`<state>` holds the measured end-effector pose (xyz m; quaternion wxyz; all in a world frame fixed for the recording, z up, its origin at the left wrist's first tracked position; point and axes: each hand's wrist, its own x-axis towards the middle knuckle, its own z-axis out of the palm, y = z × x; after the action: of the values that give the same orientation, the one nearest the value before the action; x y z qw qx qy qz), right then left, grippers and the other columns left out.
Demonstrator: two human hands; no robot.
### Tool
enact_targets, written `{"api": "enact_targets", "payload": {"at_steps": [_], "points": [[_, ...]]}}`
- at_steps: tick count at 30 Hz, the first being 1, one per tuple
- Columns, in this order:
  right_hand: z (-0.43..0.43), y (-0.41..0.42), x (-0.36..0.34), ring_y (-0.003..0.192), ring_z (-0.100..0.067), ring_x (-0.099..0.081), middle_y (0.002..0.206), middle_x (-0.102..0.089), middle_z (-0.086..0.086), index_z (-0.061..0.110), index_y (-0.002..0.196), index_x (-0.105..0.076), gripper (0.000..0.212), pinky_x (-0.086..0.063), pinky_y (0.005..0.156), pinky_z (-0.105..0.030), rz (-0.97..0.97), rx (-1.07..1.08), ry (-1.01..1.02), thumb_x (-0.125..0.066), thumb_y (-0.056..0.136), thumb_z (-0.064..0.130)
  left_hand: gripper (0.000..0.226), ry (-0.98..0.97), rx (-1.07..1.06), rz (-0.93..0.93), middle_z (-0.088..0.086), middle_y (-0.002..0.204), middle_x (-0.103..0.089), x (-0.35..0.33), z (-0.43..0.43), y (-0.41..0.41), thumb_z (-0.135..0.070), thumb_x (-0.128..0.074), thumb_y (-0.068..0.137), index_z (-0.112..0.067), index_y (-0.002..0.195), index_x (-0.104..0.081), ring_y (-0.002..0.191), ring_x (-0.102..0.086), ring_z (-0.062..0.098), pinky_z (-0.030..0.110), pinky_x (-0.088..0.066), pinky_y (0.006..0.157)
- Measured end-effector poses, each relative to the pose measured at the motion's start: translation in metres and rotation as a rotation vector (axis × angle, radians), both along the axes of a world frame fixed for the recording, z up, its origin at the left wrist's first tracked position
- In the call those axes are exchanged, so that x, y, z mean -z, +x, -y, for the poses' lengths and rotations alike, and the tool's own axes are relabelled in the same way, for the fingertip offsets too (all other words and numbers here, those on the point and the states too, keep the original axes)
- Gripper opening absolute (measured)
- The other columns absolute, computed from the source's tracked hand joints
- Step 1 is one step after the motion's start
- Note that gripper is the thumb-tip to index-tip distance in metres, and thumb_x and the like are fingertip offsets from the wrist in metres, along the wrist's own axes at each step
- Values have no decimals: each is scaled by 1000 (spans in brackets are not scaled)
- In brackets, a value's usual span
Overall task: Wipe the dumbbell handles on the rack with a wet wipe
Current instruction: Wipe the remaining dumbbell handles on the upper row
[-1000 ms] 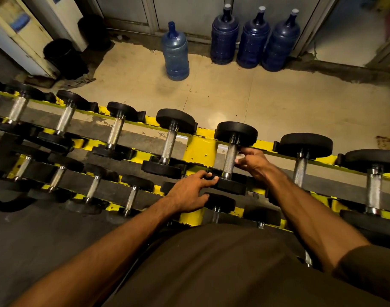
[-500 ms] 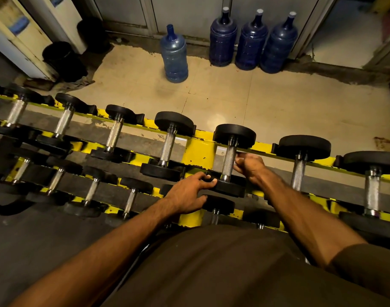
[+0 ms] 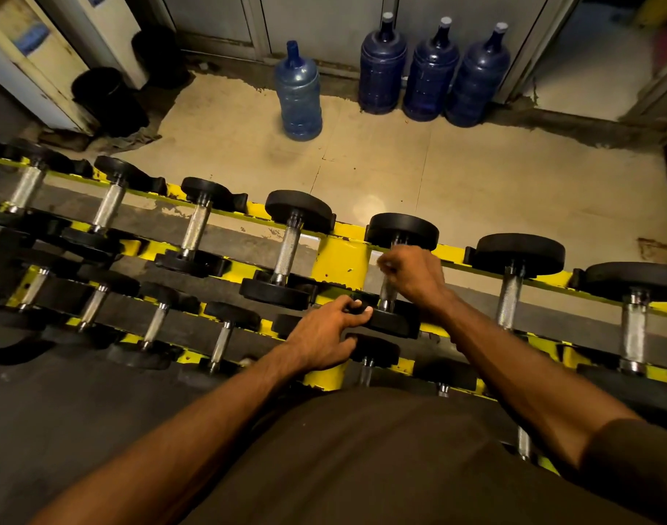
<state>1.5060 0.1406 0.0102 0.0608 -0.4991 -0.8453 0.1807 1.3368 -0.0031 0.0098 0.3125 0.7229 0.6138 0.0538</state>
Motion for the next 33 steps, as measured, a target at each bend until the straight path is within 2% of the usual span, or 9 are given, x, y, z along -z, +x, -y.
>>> {"api": "enact_targets", "payload": {"at_steps": [2, 5, 7, 9, 13, 16, 22, 27, 33], "points": [[-11, -16, -8, 83, -21, -64, 100, -69, 0, 21, 100, -72, 12, -43, 66, -30, 230, -14, 89, -64, 91, 19, 64, 1, 8, -7, -2, 154, -37, 0, 2, 0, -29, -60, 94, -32, 154, -38, 139, -41, 17, 41, -44, 110], [-10, -35, -12, 82, -23, -62, 98, -68, -4, 16, 107, -69, 18, -42, 68, -35, 546, -104, 47, -62, 93, 22, 66, 9, 8, -8, -4, 157, -34, 0, 6, -1, -30, -60, 95, -33, 156, -35, 142, -36, 16, 42, -43, 111], [-7, -38, -11, 86, -23, -63, 98, -68, -4, 15, 109, -67, 23, -45, 71, -35, 639, -217, 33, -62, 93, 31, 67, 7, 6, -4, -5, 158, -33, -1, 7, -1, -30, -61, 95, -34, 156, -33, 143, -35, 15, 42, -42, 112], [-3, -33, -11, 91, -22, -63, 102, -68, -3, 18, 109, -67, 27, -46, 72, -34, 594, -275, -22, -66, 91, 38, 68, 6, 0, 7, -5, 159, -33, -2, 8, -1, -29, -61, 94, -34, 156, -33, 142, -36, 16, 42, -42, 111], [12, -3, -5, 96, -13, -64, 107, -70, 4, 25, 108, -72, 18, -45, 68, -24, 173, -188, -199, -70, 89, 26, 66, -11, -40, 35, -5, 157, -37, -6, 8, 0, -26, -61, 94, -34, 154, -38, 140, -38, 15, 38, -42, 111], [32, 23, -1, 94, -6, -60, 101, -67, 12, 27, 102, -73, 17, -46, 72, -23, -247, 103, -326, -73, 87, 21, 58, -29, -129, 75, -4, 148, -46, -12, 4, 5, -28, -62, 94, -32, 150, -46, 133, -46, 15, 37, -46, 106], [59, 74, -6, 95, -23, -68, 108, -66, -9, 12, 103, -65, 16, -57, 64, -26, -920, 707, -732, -71, 88, 9, 47, 86, -313, 186, -3, 128, -57, -25, -1, 41, -26, -65, 94, -23, 140, -56, 116, -55, 13, 40, -52, 99], [88, 101, -21, 84, -19, -70, 98, -72, -11, 9, 100, -67, 12, -58, 64, -28, -1251, 860, -1050, -68, 88, 8, 50, 32, -458, 488, -5, 130, -60, -43, -4, 88, -19, -71, 92, -24, 140, -57, 113, -58, 5, 28, -51, 100], [132, 108, -36, 87, -20, -71, 101, -73, -15, 4, 108, -68, 25, -58, 65, -26, -1446, 828, -1163, -66, 84, 11, 37, -26, -396, 721, -5, 115, -74, -53, 21, 105, -13, -78, 87, -17, 123, -72, 108, -69, 6, 40, -56, 98]]}}
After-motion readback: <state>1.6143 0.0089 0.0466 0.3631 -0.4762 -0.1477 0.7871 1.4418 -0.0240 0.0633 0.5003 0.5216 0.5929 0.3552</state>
